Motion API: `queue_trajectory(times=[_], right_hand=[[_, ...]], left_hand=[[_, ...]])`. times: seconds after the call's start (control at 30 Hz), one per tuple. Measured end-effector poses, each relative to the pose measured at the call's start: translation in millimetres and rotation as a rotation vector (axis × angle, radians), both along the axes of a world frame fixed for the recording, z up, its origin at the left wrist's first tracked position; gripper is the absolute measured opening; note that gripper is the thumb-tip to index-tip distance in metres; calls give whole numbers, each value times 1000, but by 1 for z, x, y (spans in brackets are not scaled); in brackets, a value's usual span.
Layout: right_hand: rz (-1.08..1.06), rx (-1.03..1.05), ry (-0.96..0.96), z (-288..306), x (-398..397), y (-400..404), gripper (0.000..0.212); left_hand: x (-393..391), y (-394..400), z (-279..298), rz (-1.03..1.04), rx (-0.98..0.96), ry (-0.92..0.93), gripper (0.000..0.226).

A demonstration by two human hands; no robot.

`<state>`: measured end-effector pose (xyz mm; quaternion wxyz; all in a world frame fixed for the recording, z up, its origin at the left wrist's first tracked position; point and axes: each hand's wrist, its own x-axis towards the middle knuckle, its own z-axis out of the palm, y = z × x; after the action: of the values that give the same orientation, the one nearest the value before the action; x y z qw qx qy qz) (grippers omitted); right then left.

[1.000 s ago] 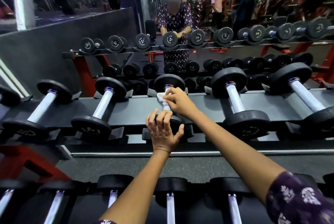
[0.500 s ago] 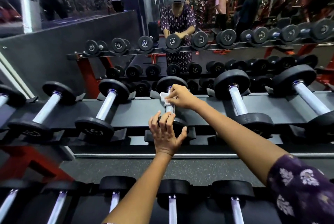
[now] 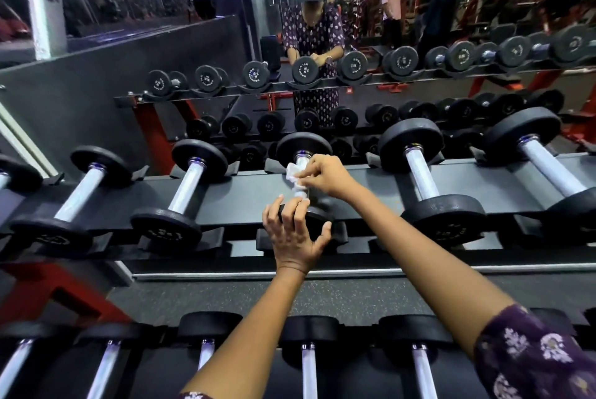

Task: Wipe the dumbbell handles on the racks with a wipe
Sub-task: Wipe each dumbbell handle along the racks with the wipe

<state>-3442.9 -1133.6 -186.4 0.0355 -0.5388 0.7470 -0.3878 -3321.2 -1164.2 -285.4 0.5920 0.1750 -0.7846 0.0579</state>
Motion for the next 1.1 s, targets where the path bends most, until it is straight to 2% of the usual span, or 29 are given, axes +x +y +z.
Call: queue_trajectory(times=[0.1,0.17,0.23,0.33,0.4,0.53,0.77,0.87,0.93,1.03,1.1], right_hand=[[76,67,-58,-13,3,15,19],[161,153,-228,-12,3,26,19],[75,101,-301,-7,0,21,18],[-142,-36,-262,-4,-3,8,19],[-125,-54,-298,-7,2,13,19],[-11,95,-259,-14,14,34,16],[-234,-80,-317,-6,13,10,17],[-178,15,-249,-15,18,16,16],[-118,53,-283,-16,18,21,16],[-186,-69,-372,-12,11,16,18],[-233,-142,-412,-9,9,12,20]], left_hand=[[0,1,-3,-13,6,6,47],[-1,0,-4,-20,13,13,49],[-2,-3,-4,-18,14,14,50],[-1,-5,-6,-16,16,2,49],[-2,-4,-7,-11,19,-5,52],[-1,0,-5,-14,34,-1,50],[11,7,2,-7,76,-77,47],[13,10,7,18,123,-79,39],[14,12,13,25,152,-56,31],[16,10,24,-21,239,-32,41],[15,11,26,-64,270,-18,36]])
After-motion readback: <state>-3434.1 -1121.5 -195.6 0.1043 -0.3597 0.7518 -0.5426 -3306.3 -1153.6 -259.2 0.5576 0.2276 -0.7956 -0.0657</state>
